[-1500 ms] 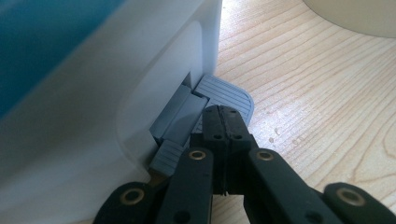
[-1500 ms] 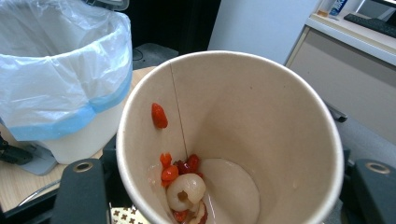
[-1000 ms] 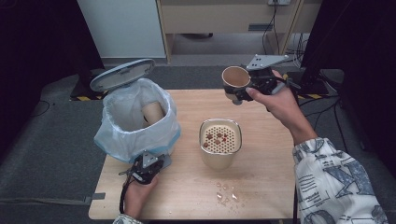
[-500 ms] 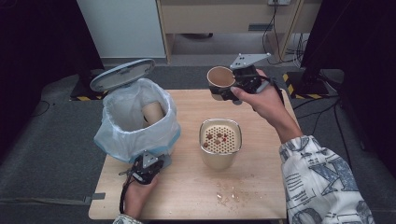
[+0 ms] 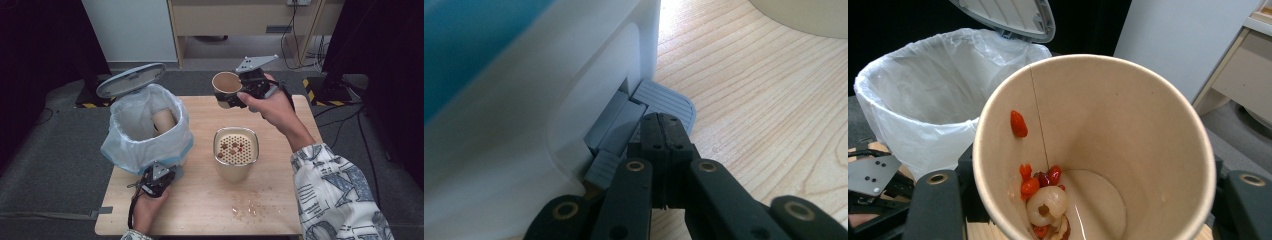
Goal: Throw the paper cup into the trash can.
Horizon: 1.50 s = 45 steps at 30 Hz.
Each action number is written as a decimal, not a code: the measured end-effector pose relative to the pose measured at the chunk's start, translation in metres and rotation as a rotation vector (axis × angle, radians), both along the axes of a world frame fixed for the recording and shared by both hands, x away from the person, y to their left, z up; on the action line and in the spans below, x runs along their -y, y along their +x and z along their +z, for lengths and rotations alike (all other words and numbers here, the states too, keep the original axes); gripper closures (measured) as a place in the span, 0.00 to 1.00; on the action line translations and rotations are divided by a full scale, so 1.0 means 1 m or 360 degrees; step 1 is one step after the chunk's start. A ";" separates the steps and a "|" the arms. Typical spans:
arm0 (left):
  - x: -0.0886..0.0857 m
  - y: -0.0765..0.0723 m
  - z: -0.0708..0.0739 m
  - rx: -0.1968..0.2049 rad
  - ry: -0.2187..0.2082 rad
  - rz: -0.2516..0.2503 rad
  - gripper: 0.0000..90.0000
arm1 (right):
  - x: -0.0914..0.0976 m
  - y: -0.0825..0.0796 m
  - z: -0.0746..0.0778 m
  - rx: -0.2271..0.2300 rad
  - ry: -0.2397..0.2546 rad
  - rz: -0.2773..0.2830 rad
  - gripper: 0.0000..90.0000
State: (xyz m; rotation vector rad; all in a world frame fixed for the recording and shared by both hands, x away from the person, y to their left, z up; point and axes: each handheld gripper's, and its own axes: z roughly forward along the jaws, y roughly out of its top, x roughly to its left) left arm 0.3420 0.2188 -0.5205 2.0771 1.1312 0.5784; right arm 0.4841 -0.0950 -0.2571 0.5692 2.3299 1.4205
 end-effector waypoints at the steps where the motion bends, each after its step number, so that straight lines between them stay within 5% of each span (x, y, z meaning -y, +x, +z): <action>1: 0.000 0.000 0.000 0.0000 0.0002 0.0000 0.99 | -0.001 0.000 0.000 -0.0003 -0.0001 0.0002 0.34; 45: 0.000 0.000 0.000 0.0002 0.0003 0.0000 0.99 | -0.078 -0.009 0.010 -0.0103 0.0091 0.0167 0.34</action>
